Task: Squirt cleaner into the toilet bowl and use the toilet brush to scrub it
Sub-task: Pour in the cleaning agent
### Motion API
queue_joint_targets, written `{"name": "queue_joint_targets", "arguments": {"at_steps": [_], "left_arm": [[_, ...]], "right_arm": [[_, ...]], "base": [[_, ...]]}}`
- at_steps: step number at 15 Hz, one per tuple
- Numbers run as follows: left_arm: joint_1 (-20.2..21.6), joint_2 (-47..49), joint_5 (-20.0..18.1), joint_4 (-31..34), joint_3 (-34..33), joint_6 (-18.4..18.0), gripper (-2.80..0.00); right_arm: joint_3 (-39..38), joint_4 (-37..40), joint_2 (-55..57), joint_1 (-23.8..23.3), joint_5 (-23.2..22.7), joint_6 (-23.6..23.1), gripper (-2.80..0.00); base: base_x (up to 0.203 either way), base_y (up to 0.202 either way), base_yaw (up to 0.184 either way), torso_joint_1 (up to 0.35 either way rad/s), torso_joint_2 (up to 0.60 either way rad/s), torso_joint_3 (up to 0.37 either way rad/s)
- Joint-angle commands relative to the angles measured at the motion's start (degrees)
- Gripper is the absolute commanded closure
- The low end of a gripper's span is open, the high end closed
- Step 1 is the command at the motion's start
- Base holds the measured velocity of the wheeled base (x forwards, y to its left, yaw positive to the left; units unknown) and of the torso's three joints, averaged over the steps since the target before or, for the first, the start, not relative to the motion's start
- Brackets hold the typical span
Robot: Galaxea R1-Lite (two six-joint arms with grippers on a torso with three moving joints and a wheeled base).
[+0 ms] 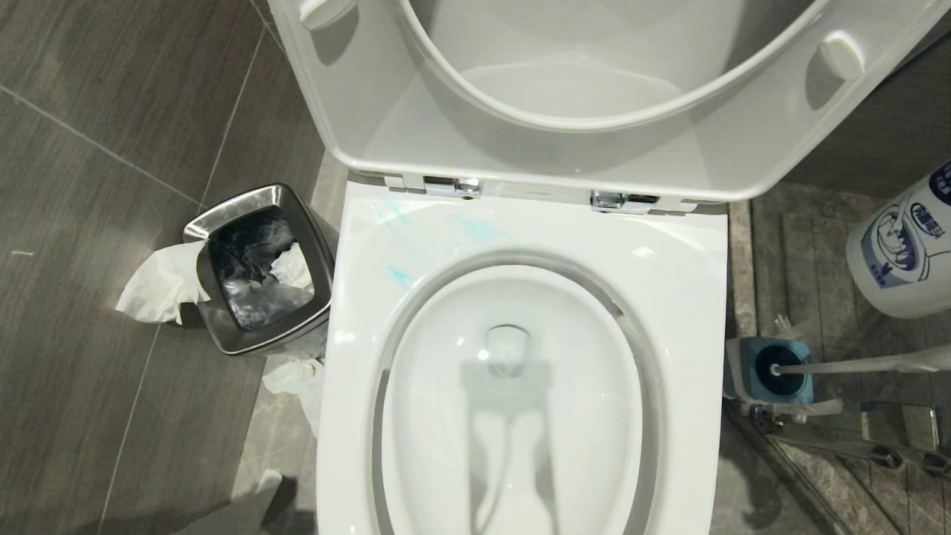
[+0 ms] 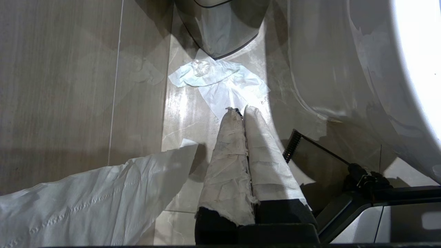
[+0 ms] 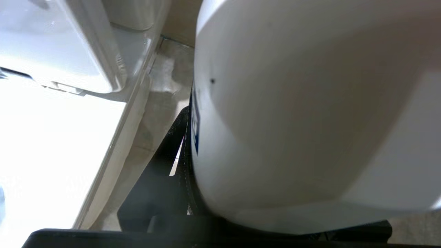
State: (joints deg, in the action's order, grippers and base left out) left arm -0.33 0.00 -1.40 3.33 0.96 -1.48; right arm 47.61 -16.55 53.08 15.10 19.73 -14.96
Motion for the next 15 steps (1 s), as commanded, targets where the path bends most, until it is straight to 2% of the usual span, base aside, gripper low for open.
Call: {"name": "queue_joint_targets", "arguments": {"at_steps": [1,7,9,15], "left_arm": [[-0.02,0.09,0.0,0.01,0.0,-0.02,0.0],[-0.02,0.09,-0.01,0.01,0.0,-0.19,0.0],[-0.02,0.09,-0.09,0.01,0.0,-0.11,0.0],[-0.02,0.09,0.0,0.01,0.0,-0.19,0.0]], "right_arm": [[1.24,-0.23,-0.06,0.01,0.4,-0.07,0.0],[6.26,4.59,1.06,0.01,3.79,-0.07,0.0],[7.14,4.68,1.14,0.01,6.72,-0.37,0.0],[6.7,4.78,0.55,0.01,7.25,-2.09,0.0]], "base": [[0.0,0.0,0.0,0.0,0.0,0.0],[0.0,0.0,0.0,0.0,0.0,0.0],[0.0,0.0,0.0,0.0,0.0,0.0],[0.0,0.0,0.0,0.001,0.0,0.137]]}}
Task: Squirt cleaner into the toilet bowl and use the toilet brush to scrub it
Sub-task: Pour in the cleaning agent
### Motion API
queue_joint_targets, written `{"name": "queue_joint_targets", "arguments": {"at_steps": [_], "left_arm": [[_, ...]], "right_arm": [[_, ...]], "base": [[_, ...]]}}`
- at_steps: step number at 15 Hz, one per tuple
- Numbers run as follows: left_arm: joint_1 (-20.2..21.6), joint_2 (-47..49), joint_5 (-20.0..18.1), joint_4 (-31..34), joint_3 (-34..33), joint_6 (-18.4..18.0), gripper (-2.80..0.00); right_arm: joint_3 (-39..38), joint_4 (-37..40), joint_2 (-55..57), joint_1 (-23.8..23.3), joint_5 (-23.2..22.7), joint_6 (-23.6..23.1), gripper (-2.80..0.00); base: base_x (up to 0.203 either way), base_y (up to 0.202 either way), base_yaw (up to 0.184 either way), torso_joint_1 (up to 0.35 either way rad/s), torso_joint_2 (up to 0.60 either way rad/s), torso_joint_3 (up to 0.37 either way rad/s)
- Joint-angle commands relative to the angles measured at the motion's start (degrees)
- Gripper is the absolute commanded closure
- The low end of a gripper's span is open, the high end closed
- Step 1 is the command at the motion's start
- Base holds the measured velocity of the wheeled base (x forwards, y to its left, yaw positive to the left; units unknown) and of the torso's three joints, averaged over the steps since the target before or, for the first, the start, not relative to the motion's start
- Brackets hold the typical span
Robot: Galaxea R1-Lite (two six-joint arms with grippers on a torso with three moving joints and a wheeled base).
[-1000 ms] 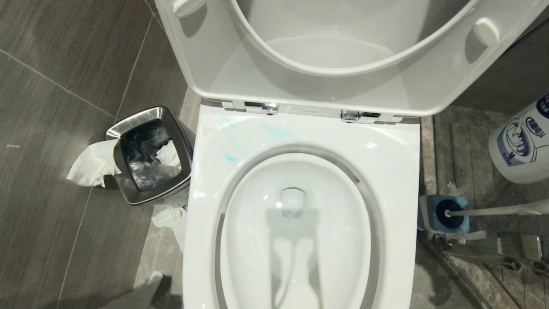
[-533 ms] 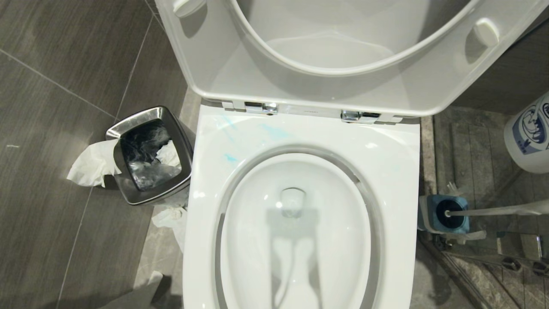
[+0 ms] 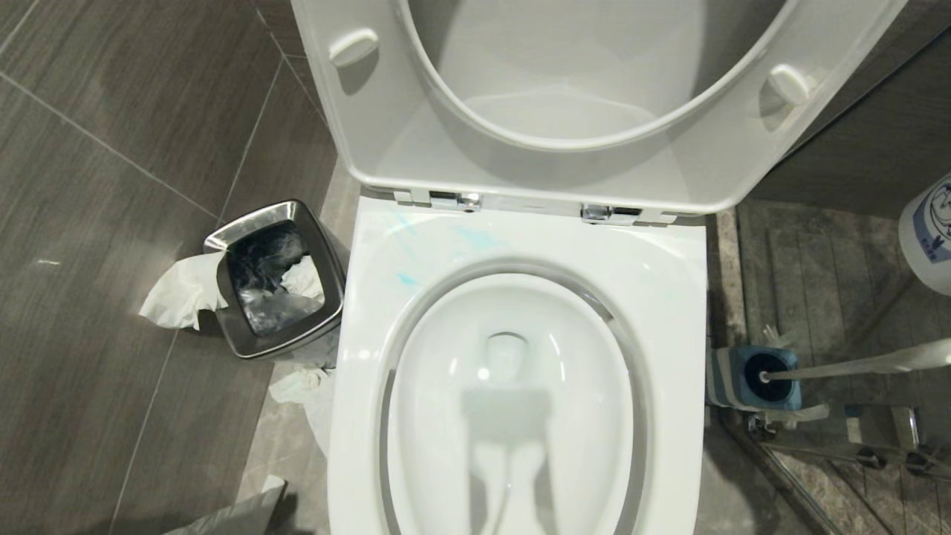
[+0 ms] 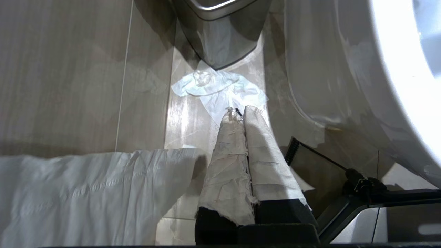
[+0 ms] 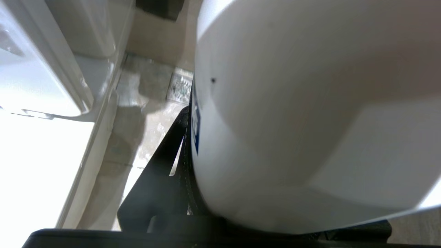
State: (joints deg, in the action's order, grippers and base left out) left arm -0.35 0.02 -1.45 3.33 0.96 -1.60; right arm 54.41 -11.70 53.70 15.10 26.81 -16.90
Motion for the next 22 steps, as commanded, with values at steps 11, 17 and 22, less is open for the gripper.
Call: {"name": "queue_joint_targets", "arguments": {"at_steps": [11,17,22], "left_arm": [[0.0,0.06,0.05,0.01,0.09,-0.25,0.0],[0.0,0.06,0.04,0.01,0.0,0.12,0.0],[0.0,0.06,0.31,0.01,-0.07,0.19,0.0]], "right_arm": [[-1.04,0.19,1.21,0.16,-0.01,-2.52,0.0],[1.65,-0.13,5.05,2.41,0.49,-1.54,0.0],[5.45,2.93,10.33,6.98,0.92,0.66,0.0]], "base": [[0.0,0.0,0.0,0.002,0.0,0.202],[0.0,0.0,0.0,0.001,0.0,0.206],[0.0,0.0,0.0,0.001,0.01,0.197]]}}
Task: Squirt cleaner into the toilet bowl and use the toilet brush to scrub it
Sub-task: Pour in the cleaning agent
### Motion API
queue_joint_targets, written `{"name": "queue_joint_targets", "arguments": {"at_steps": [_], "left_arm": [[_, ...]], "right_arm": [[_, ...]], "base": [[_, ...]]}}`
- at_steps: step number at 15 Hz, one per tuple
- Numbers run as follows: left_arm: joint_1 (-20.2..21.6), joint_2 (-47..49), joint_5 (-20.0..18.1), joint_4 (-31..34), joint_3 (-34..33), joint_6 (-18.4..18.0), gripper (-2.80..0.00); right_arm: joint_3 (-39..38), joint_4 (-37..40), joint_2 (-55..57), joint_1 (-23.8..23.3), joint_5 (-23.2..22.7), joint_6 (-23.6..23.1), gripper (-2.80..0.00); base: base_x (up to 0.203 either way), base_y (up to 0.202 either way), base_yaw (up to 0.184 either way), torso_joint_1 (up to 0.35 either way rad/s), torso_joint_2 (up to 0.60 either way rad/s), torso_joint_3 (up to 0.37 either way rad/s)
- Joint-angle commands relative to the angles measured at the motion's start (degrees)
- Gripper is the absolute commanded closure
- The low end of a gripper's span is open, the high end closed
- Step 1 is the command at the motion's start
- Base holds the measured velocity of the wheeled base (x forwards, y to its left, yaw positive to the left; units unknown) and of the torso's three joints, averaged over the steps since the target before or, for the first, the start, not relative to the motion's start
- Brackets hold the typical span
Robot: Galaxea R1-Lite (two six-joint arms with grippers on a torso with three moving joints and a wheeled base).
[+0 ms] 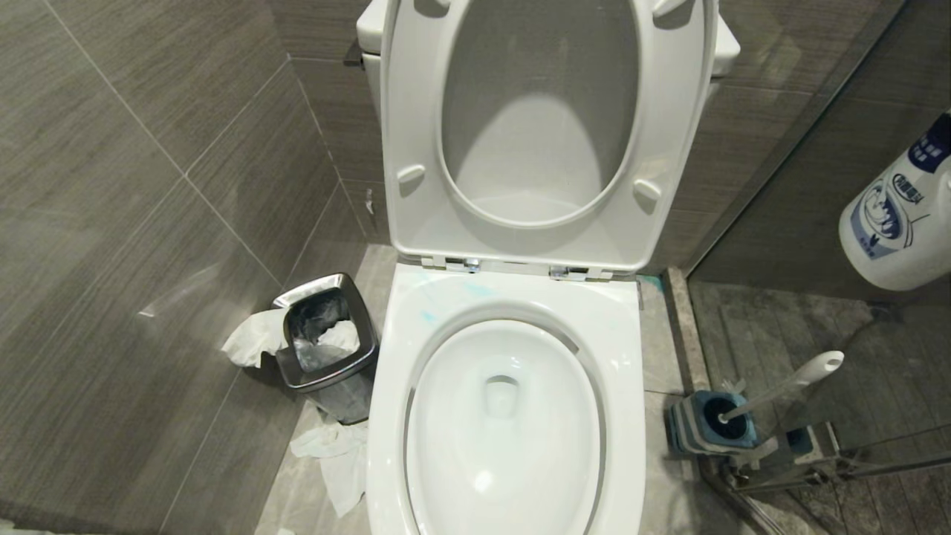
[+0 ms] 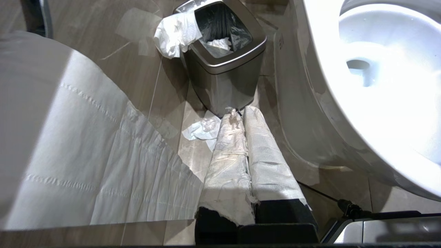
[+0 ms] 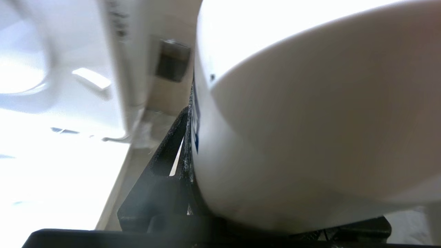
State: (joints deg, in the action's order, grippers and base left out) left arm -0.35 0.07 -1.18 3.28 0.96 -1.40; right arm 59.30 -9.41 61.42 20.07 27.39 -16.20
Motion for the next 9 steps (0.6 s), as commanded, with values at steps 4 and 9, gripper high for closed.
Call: {"name": "queue_joint_targets", "arguments": {"at_steps": [4,9], "left_arm": [[0.0,0.01,0.04,0.01,-0.03,0.0,0.0],[0.0,0.01,0.13,0.06,0.0,0.0,0.0]], "right_arm": [[2.19,1.28,10.27,7.92,8.2,-1.06,0.0],[4.7,1.33,20.27,17.1,14.83,-2.5,0.0]], "base": [[0.0,0.0,0.0,0.003,0.0,0.048],[0.0,0.0,0.0,0.0,0.0,0.0]]}}
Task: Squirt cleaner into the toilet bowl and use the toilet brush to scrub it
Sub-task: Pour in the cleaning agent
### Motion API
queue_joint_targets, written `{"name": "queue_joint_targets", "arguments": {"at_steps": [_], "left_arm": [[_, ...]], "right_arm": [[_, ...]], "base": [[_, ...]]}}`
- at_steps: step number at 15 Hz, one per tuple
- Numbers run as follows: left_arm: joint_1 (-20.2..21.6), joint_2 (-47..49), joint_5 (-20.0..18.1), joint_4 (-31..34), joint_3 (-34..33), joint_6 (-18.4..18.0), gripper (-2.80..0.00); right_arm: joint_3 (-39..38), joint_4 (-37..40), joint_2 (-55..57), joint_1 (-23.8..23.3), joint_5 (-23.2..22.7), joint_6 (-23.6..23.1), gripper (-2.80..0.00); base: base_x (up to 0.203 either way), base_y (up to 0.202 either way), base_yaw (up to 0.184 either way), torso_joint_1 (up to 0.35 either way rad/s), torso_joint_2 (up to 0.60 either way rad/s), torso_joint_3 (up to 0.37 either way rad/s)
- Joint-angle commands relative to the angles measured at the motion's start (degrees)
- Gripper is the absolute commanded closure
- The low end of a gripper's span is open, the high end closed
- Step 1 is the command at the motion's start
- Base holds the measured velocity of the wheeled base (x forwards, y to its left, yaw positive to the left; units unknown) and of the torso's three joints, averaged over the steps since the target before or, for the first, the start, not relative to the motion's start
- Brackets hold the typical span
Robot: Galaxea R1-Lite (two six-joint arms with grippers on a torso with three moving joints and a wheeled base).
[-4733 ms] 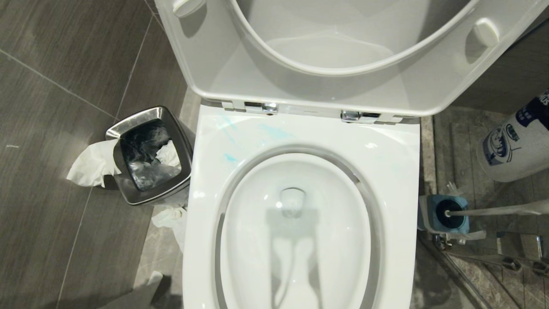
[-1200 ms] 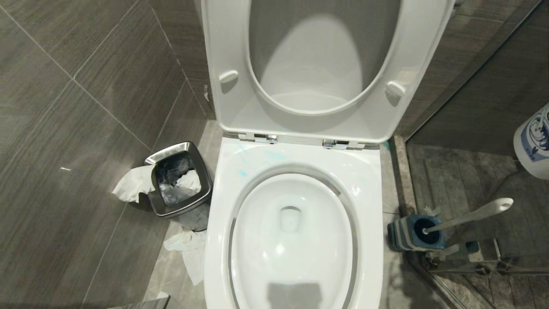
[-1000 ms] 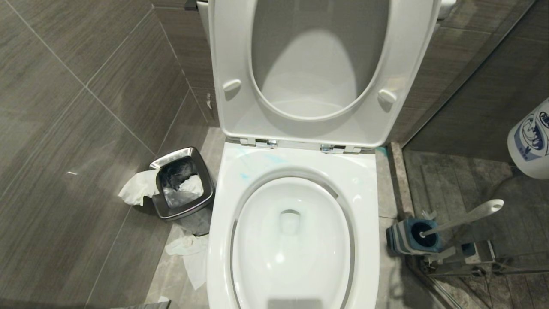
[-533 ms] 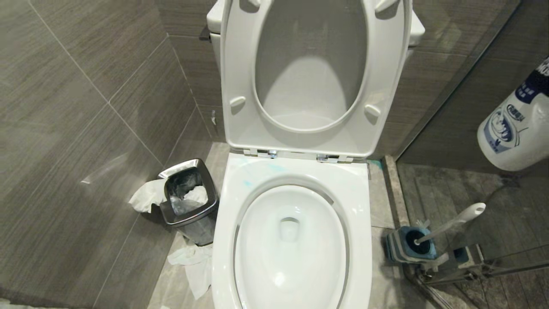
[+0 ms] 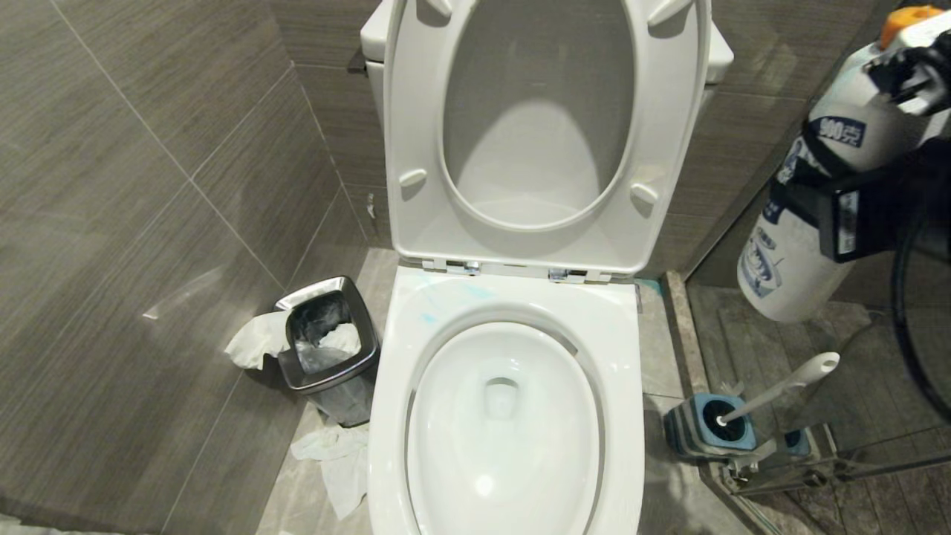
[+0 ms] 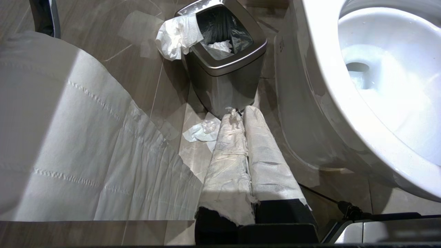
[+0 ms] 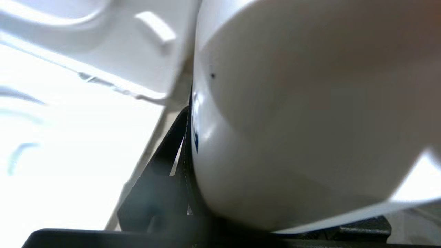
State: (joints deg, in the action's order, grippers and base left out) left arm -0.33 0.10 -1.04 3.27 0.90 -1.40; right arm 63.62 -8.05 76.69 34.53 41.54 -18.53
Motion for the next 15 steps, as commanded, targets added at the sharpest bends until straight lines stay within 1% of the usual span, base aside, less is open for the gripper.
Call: {"name": "queue_joint_targets", "arguments": {"at_steps": [1,3,5,6,7,8,10,13,15], "left_arm": [[-0.02,-0.01,-0.02,0.07,0.06,-0.09,0.0],[-0.02,-0.01,-0.1,0.07,0.06,-0.09,0.0],[-0.02,-0.01,-0.05,0.07,0.05,-0.09,0.0],[-0.02,-0.01,-0.02,0.07,0.02,-0.09,0.0],[-0.02,-0.01,-0.02,0.07,0.06,-0.09,0.0],[-0.02,-0.01,-0.02,0.07,-0.02,0.0,0.0],[-0.02,-0.01,-0.02,0.07,0.06,0.08,0.0],[-0.02,-0.01,-0.02,0.07,0.06,0.0,0.0],[-0.02,-0.01,-0.02,0.07,0.06,0.08,0.0]], "right_arm": [[0.51,-0.04,6.91,4.36,1.23,-0.18,0.0],[1.18,-0.08,10.42,6.93,2.66,-0.17,0.0],[1.37,-0.05,12.81,8.88,5.55,-0.23,0.0],[1.24,0.42,13.15,9.15,6.59,-0.82,0.0],[1.26,1.19,13.19,9.15,7.54,-3.12,0.0],[1.35,2.03,13.03,9.15,9.26,-6.61,0.0],[1.98,2.58,12.78,9.11,12.44,-16.41,0.0],[4.08,2.46,13.07,9.1,14.06,-32.5,0.0],[5.23,2.26,13.71,9.15,15.42,-41.04,0.0]], "base": [[0.0,0.0,0.0,0.0,0.0,0.0],[0.0,0.0,0.0,0.0,0.0,0.0],[0.0,0.0,0.0,0.0,0.0,0.0],[0.0,0.0,0.0,0.0,0.0,0.0],[0.0,0.0,0.0,0.0,0.0,0.0],[0.0,0.0,0.0,0.0,0.0,0.0],[0.0,0.0,0.0,0.0,0.0,0.0],[0.0,0.0,0.0,0.0,0.0,0.0],[0.0,0.0,0.0,0.0,0.0,0.0]]}}
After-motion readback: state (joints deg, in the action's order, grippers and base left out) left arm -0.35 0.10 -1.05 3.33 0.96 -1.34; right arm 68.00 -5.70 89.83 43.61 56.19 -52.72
